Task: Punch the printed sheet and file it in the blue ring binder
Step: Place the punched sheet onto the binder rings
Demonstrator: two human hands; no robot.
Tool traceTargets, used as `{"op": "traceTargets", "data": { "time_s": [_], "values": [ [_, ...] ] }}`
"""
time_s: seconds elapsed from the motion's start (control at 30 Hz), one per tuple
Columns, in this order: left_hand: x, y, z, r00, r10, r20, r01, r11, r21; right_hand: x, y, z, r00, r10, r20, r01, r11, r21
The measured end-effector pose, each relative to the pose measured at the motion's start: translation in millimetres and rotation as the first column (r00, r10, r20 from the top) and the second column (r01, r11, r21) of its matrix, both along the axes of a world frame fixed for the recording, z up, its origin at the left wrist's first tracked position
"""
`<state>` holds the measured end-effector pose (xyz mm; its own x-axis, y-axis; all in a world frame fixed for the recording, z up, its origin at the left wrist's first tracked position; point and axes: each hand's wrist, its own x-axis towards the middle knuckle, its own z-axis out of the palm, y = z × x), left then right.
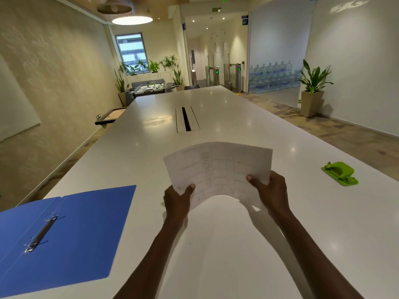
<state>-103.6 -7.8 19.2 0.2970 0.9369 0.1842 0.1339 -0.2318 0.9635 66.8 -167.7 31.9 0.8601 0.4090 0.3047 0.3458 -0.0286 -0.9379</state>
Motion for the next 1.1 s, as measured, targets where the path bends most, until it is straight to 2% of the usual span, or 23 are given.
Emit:
{"op": "traceTargets", "data": {
  "time_s": [0.23,0.33,0.43,0.57,0.73,0.8,0.93,1.03,1.07,1.1],
  "values": [
    [-4.6,11.1,1.5,0.994,-0.009,-0.108,0.019,0.996,0.090,6.8,-1.4,-7.5,0.996,0.011,-0.086,-0.012,1.000,-0.021],
    [-6.3,20.4,13.8,0.987,-0.014,-0.157,0.046,0.978,0.202,14.3,-0.8,2.7,0.999,-0.008,-0.039,0.007,0.999,-0.035],
    [-6.3,27.8,39.3,0.981,0.003,-0.194,0.073,0.922,0.380,20.9,0.1,26.6,0.985,-0.083,0.151,0.093,0.994,-0.056],
    [-5.6,33.4,73.3,0.979,0.011,-0.202,0.108,0.814,0.570,21.0,-0.9,65.8,0.851,-0.191,0.489,0.257,0.964,-0.070],
    [-5.5,29.3,105.0,0.976,0.040,-0.213,0.138,0.643,0.753,18.4,4.2,98.8,0.719,-0.096,0.689,0.259,0.956,-0.137],
    [-4.7,26.9,111.8,0.969,0.050,-0.244,0.166,0.598,0.784,19.3,8.1,103.2,0.713,-0.022,0.701,0.213,0.959,-0.186],
    [-3.5,18.2,122.4,0.950,0.070,-0.304,0.225,0.521,0.824,16.8,9.5,102.9,0.820,0.163,0.549,-0.056,0.977,-0.206],
    [-2.9,12.7,129.4,0.983,0.106,-0.153,0.097,0.410,0.907,14.2,12.2,93.6,0.847,0.184,0.498,-0.119,0.980,-0.160],
    [-2.2,10.6,130.8,0.984,0.159,-0.077,0.003,0.421,0.907,12.8,12.8,90.2,0.871,0.171,0.461,-0.134,0.985,-0.113],
    [-1.5,8.8,131.8,0.982,0.190,-0.012,-0.086,0.496,0.864,11.8,13.3,87.5,0.901,0.163,0.403,-0.148,0.987,-0.068]
  ]
}}
